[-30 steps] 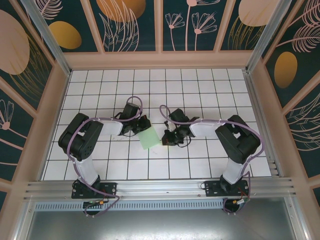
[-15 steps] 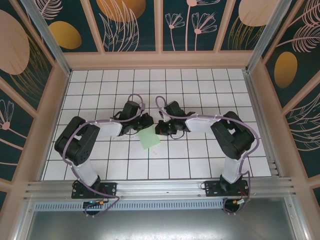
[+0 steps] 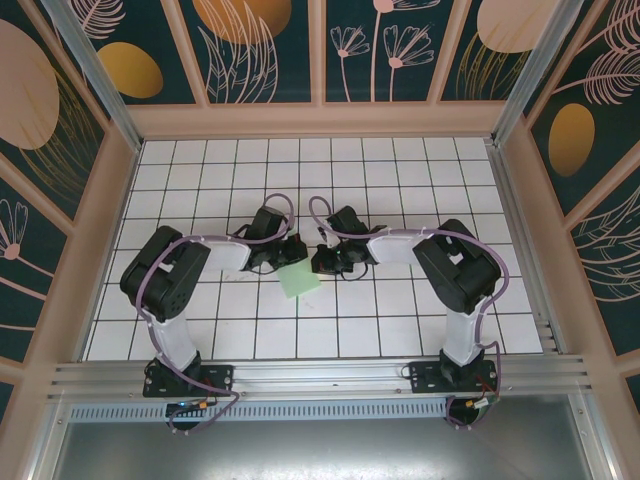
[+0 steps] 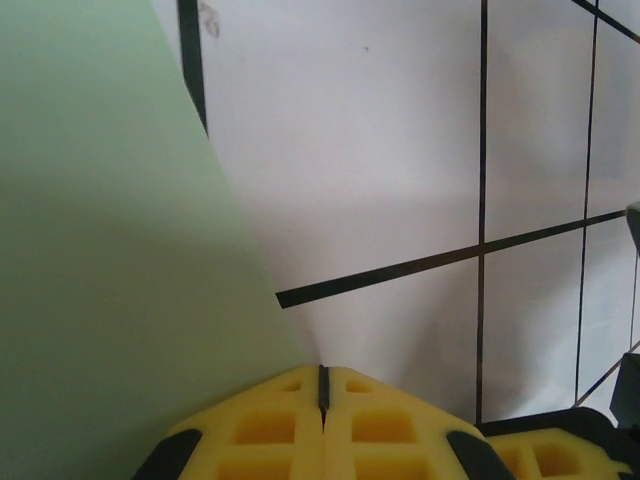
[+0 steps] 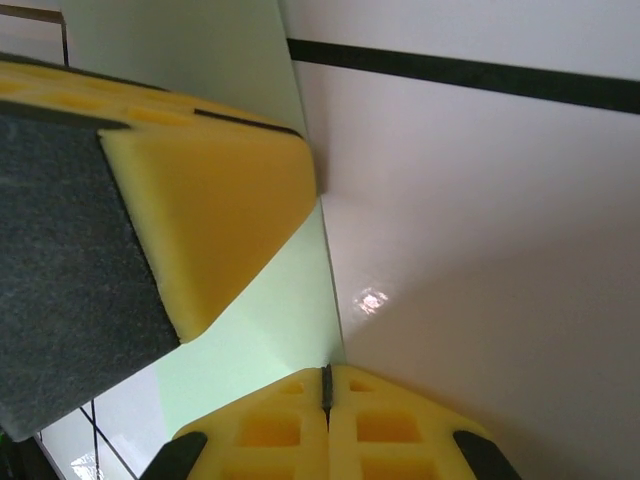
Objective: Fold a paper plane with a square sheet of paper (pick it up from the middle)
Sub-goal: First fold in half a square sheet of paper at the center of the table.
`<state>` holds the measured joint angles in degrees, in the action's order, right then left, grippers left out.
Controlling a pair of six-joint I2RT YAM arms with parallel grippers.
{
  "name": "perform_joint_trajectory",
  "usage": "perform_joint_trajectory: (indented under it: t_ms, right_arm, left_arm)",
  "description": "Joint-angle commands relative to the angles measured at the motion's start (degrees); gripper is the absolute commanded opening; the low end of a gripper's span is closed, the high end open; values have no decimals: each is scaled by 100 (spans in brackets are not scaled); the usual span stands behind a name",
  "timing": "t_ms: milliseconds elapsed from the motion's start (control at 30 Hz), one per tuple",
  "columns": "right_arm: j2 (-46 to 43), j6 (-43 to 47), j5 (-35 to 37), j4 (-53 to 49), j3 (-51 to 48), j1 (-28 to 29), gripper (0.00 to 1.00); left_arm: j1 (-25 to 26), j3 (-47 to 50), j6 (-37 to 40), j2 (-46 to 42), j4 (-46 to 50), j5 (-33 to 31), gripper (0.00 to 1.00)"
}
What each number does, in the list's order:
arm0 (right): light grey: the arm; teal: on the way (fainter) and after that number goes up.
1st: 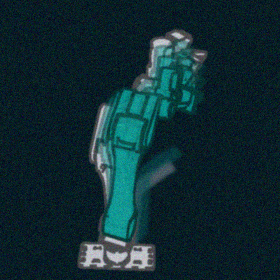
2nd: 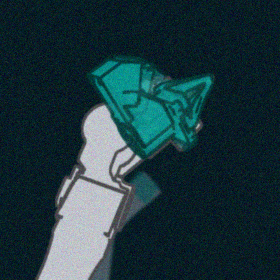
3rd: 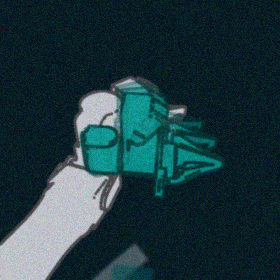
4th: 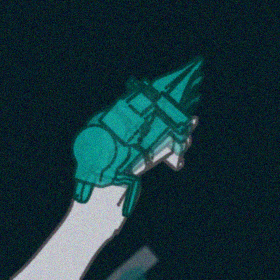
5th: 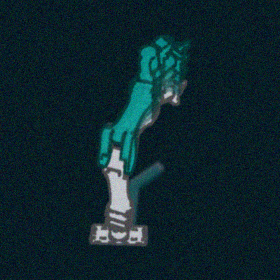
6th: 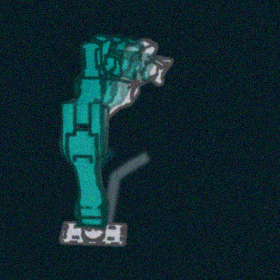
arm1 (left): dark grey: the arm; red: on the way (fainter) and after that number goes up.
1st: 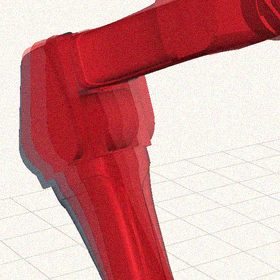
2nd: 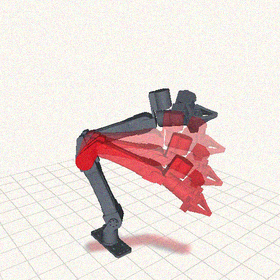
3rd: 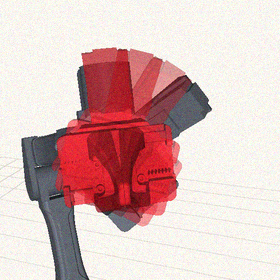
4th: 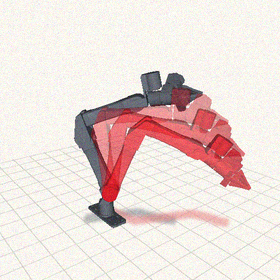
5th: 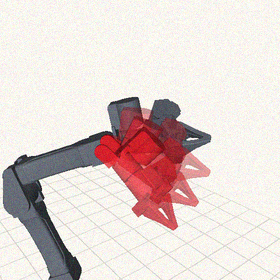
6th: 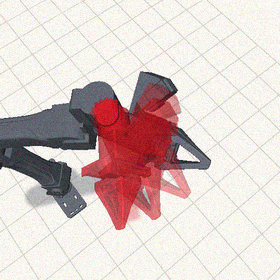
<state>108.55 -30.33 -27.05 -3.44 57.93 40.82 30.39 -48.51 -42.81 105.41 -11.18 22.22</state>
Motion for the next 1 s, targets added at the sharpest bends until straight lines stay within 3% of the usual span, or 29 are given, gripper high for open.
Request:
perform_joint_trajectory:
  t_ms: [0, 967]
  right_arm:
    - [223, 178, 195, -505, -34, -4, 0]
    - [424, 343, 352, -1036, -413, -31, 0]
  left_arm:
    - [-5, -280, 452, 227, 390, -283, 4]
    - [-871, -2504, 1811, 1462, 1836, -526, 2]
